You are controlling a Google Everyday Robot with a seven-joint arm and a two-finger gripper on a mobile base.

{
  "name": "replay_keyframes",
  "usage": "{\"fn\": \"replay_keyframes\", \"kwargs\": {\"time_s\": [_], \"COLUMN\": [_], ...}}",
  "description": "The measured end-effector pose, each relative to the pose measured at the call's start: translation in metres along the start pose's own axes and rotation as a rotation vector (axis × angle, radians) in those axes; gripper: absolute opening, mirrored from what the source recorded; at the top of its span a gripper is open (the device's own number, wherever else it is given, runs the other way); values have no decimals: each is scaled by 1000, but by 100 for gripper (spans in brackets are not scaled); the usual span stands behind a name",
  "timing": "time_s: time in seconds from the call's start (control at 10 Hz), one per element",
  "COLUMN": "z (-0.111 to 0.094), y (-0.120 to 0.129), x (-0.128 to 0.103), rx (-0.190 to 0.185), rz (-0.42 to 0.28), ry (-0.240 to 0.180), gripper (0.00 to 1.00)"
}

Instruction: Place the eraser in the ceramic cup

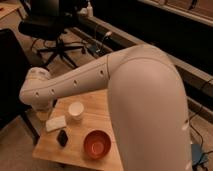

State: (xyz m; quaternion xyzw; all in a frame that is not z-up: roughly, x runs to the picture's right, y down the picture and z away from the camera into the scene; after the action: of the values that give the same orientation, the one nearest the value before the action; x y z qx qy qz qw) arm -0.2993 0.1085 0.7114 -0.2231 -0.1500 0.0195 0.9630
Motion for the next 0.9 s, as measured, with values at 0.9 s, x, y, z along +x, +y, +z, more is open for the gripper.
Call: {"fn": "replay_keyframes", "kwargs": {"time_s": [0.9], "z": [71], "y": [32], "x": [20], "rx": [-156], "rz": [-143], "ry": [-13], "gripper": [65]}}
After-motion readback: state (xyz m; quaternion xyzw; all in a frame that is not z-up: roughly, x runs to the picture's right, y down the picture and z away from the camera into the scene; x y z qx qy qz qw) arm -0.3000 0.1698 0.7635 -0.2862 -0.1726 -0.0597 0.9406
